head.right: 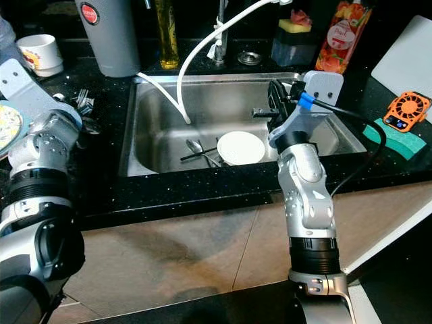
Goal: Kitchen organization
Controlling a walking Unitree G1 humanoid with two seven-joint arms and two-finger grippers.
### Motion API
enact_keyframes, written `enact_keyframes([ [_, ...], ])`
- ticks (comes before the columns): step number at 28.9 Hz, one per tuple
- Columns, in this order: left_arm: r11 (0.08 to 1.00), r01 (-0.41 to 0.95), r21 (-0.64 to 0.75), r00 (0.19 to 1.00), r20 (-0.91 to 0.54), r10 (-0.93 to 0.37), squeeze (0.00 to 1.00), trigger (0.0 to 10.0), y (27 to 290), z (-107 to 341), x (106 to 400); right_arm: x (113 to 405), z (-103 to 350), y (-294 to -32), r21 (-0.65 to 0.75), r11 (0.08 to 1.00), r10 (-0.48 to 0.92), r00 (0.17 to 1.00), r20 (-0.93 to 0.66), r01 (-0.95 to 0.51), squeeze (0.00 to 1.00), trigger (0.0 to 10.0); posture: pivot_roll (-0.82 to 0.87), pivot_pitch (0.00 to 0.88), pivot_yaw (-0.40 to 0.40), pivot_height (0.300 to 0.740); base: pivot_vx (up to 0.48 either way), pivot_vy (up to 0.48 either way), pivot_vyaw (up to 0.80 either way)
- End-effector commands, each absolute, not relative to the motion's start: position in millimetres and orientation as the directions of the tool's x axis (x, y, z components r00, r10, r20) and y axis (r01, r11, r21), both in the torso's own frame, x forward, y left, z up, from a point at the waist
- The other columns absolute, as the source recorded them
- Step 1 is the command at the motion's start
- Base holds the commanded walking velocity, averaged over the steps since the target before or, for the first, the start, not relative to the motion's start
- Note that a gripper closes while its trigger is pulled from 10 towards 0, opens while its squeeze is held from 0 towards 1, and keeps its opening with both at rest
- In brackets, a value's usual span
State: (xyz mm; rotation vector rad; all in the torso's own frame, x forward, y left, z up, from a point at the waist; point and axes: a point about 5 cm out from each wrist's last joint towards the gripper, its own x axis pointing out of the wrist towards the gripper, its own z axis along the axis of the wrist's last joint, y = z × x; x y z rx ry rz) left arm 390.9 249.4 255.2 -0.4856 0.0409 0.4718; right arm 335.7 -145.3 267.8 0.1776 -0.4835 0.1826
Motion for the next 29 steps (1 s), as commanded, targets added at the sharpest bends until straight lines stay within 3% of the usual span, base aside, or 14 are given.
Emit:
enact_keyframes([
  [1, 0.786, -0.453, -0.421, 0.888, -0.131, 0.442, 0.00, 10.0, 251.2, 261.0, 391.8, 333.6, 267.7, -149.3, 0.125, 0.970, 0.125, 0.870, 0.478, -0.209, 0.00, 10.0, 0.10, 0.060, -0.027, 0.740, 0.000, 0.000, 0.00],
  [21, 0.764, -0.482, -0.430, 0.874, -0.179, 0.451, 0.01, 10.0, 245.8, 253.8, 387.8, 335.0, 268.9, -148.8, 0.125, 0.968, 0.133, 0.869, 0.477, -0.216, 0.00, 10.0, 0.11, 0.067, -0.035, 0.740, 0.000, 0.000, 0.00],
  [22, 0.762, -0.484, -0.431, 0.873, -0.180, 0.453, 1.00, 10.0, 245.4, 253.5, 387.1, 335.0, 268.7, -148.9, 0.126, 0.968, 0.132, 0.869, 0.476, -0.216, 0.00, 10.0, 0.11, 0.067, -0.035, 0.740, 0.000, 0.000, 0.00],
  [28, 0.749, -0.508, -0.425, 0.858, -0.173, 0.483, 1.00, 10.0, 246.7, 253.2, 383.3, 335.5, 267.9, -148.5, 0.127, 0.967, 0.136, 0.871, 0.472, -0.220, 0.00, 10.0, 0.12, 0.067, -0.042, 0.740, 0.000, 0.000, 0.00],
  [29, 0.745, -0.512, -0.426, 0.855, -0.175, 0.488, 0.00, 10.0, 247.6, 253.2, 383.1, 335.7, 268.0, -148.1, 0.127, 0.967, 0.137, 0.871, 0.473, -0.221, 0.00, 10.0, 0.12, 0.067, -0.042, 0.740, 0.000, 0.000, 0.00],
])
